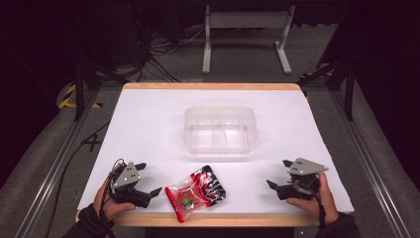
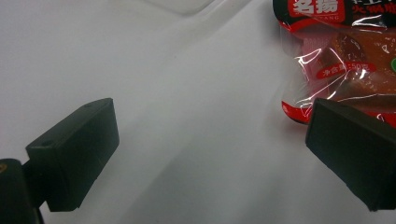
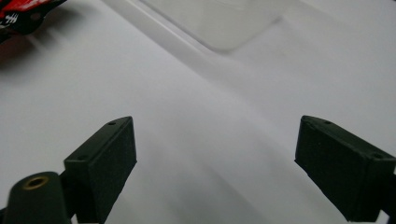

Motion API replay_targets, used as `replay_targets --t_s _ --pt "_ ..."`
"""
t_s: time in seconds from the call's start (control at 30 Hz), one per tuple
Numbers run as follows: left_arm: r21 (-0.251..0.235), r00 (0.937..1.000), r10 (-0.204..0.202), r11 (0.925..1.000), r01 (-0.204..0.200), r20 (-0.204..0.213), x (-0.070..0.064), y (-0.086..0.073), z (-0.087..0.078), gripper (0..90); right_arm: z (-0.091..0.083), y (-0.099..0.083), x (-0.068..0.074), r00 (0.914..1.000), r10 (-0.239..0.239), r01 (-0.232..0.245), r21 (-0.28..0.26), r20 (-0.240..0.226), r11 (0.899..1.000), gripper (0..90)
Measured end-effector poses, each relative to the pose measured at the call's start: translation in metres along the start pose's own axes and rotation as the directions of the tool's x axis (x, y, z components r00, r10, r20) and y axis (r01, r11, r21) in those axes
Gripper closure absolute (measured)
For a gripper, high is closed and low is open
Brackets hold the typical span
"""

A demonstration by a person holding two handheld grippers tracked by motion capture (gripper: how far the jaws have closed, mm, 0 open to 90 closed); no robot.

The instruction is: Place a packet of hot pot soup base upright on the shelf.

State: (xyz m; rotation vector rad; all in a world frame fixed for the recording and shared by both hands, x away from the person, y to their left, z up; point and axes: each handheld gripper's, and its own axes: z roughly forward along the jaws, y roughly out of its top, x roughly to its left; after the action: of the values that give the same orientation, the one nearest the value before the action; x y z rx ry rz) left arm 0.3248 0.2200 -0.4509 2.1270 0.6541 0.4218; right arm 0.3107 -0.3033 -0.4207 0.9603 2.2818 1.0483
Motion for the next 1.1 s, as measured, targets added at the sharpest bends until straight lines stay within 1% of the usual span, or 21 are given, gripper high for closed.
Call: replay_targets --t_s 0.07,0.1,0.2,0.3,0.37,0.43,0.5,0.57,0.6,0.63,0.67,0.7,0.73,0.77,0.8,0.87,0.93,0.97,1.03,1.07,1.1 --pt "0.006 1.0000 0.001 1.0000 -0.001 0.004 -0.001 0.001 0.002 3.5 -0.006 -0.007 -0.007 0.9991 0.041 -0.041 -0.008 0.006 0.999 14.2" --pt "0.008 1.0000 0.005 1.0000 -0.005 0.006 -0.001 0.001 0.002 3.5 -0.007 -0.009 -0.009 0.9988 0.049 -0.049 -0.010 0.006 0.999 14.8" --pt "0.005 0.9998 0.012 0.9999 -0.012 0.016 -0.003 0.000 0.001 3.5 -0.004 -0.009 -0.005 0.9987 0.047 -0.047 -0.003 -0.020 0.999 15.8" --pt "0.002 0.9998 0.014 0.9999 -0.014 0.011 -0.002 -0.001 -0.002 3.4 -0.001 -0.007 -0.001 0.9988 0.035 -0.035 0.006 -0.033 0.999 16.4" --pt "-0.005 1.0000 0.004 1.0000 -0.004 0.006 0.000 -0.002 -0.004 3.4 0.003 -0.005 0.004 0.9978 0.021 -0.021 0.012 -0.063 1.000 16.4" --pt "-0.003 1.0000 0.001 1.0000 -0.001 -0.001 0.000 -0.003 -0.004 3.4 0.004 -0.005 0.004 0.9966 0.022 -0.021 0.011 -0.080 1.000 17.9" --pt "-0.002 1.0000 0.007 1.0000 -0.007 -0.002 0.000 -0.003 -0.005 3.4 0.005 -0.006 0.003 0.9961 0.028 -0.026 0.014 -0.084 1.000 17.9" --pt "-0.018 0.9988 0.009 0.9998 -0.010 -0.048 0.000 -0.002 -0.006 3.6 0.006 -0.007 0.001 0.9950 0.040 -0.039 0.012 -0.092 0.999 18.1" --pt "-0.032 0.9984 -0.005 0.9995 0.003 -0.057 0.002 -0.002 -0.008 4.0 0.006 -0.007 0.001 0.9945 0.041 -0.040 0.008 -0.096 0.999 19.3" --pt "-0.050 0.9982 -0.020 0.9986 0.018 -0.056 0.003 -0.003 -0.009 4.1 0.005 -0.007 0.000 0.9945 0.037 -0.037 0.000 -0.098 0.999 21.0" --pt "-0.056 0.9979 -0.029 0.9981 0.026 -0.058 0.004 -0.003 -0.010 4.1 0.005 -0.007 0.000 0.9957 0.035 -0.036 -0.013 -0.086 0.999 21.5" --pt "-0.051 0.9977 -0.027 0.9984 0.024 -0.062 0.005 -0.004 -0.011 4.1 0.004 -0.006 0.000 0.9959 0.030 -0.033 -0.028 -0.085 0.999 23.1" --pt "-0.051 0.9977 -0.027 0.9984 0.024 -0.062 0.005 -0.004 -0.011 4.0 0.004 -0.006 0.000 0.9959 0.030 -0.033 -0.028 -0.085 0.999 23.1" --pt "-0.046 0.9974 -0.026 0.9987 0.023 -0.068 0.004 -0.004 -0.011 4.1 0.000 -0.004 0.001 0.9943 0.022 -0.030 -0.068 -0.104 0.997 26.2" --pt "-0.048 0.9972 -0.026 0.9986 0.023 -0.070 0.004 -0.004 -0.011 4.1 0.000 -0.004 0.001 0.9939 0.019 -0.027 -0.072 -0.108 0.997 26.3" --pt "-0.058 0.9961 -0.034 0.9979 0.029 -0.082 0.006 -0.005 -0.012 4.1 0.000 -0.003 0.002 0.9955 0.014 -0.021 -0.072 -0.093 0.997 26.7" --pt "-0.050 0.9958 -0.037 0.9982 0.033 -0.084 0.007 -0.006 -0.012 4.1 0.000 -0.002 0.004 0.9975 0.004 -0.009 -0.069 -0.070 0.998 26.6" --pt "-0.045 0.9961 -0.034 0.9985 0.030 -0.082 0.007 -0.006 -0.012 4.1 0.001 -0.001 0.004 0.9977 0.012 -0.017 -0.071 -0.067 0.997 26.6" --pt "-0.042 0.9963 -0.035 0.9986 0.031 -0.078 0.006 -0.006 -0.012 4.1 0.002 0.000 0.005 0.9957 0.029 -0.035 -0.070 -0.088 0.997 25.8" --pt "-0.044 0.9964 -0.029 0.9987 0.025 -0.079 0.006 -0.006 -0.012 4.1 0.003 0.000 0.005 0.9953 0.029 -0.035 -0.062 -0.092 0.997 25.3" --pt "-0.042 0.9965 -0.032 0.9987 0.029 -0.077 0.006 -0.006 -0.012 4.1 0.006 0.000 0.006 0.9946 0.030 -0.036 -0.052 -0.099 0.998 23.8"
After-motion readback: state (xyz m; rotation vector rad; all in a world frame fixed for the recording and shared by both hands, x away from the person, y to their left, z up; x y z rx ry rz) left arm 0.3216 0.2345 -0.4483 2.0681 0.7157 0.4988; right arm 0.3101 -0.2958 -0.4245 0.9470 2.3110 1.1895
